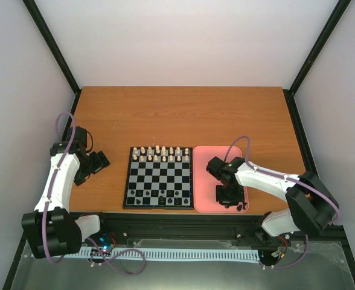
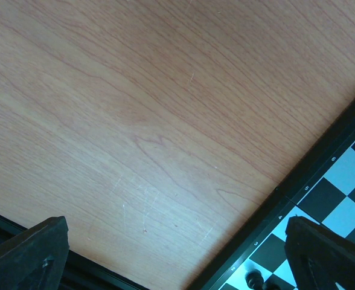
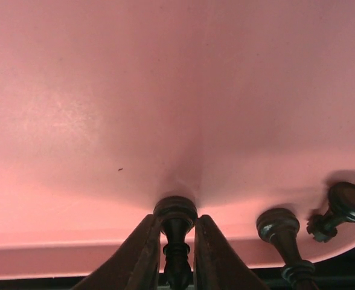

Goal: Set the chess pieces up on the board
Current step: Pick up the chess piece from the storage box.

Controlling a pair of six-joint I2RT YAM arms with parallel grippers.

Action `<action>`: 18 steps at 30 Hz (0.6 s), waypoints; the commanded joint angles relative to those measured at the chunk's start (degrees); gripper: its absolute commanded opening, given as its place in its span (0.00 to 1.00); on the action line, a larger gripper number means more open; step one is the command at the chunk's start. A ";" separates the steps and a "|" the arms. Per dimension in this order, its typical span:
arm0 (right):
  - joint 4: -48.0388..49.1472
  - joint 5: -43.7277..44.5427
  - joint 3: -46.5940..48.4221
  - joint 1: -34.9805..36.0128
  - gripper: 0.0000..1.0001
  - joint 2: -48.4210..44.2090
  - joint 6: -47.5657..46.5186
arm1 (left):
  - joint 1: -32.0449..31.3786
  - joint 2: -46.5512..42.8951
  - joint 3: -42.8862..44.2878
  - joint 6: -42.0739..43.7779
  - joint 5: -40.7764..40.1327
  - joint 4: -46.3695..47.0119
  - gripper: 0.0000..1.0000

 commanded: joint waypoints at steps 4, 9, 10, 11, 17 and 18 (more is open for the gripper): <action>-1.78 0.42 1.49 -0.58 0.08 -2.30 0.42 | -0.19 -0.16 0.13 1.04 0.07 0.63 1.00; -5.19 0.80 6.68 0.01 0.04 -3.01 0.06 | -0.21 -0.60 0.18 1.04 0.12 0.67 1.00; -6.35 0.85 8.55 0.49 0.04 -3.02 0.14 | -0.21 -0.60 0.14 1.04 0.05 0.68 1.00; -7.37 0.77 11.86 1.27 0.04 -2.65 0.14 | -0.17 -0.64 0.18 1.06 0.15 0.68 1.00; -12.00 -0.10 31.09 12.06 0.04 7.31 -0.13 | -0.15 -1.04 0.06 1.05 -0.01 0.78 1.00; -11.94 -0.76 34.31 14.00 0.04 9.70 -0.20 | -0.15 -1.08 0.01 0.99 0.06 0.84 1.00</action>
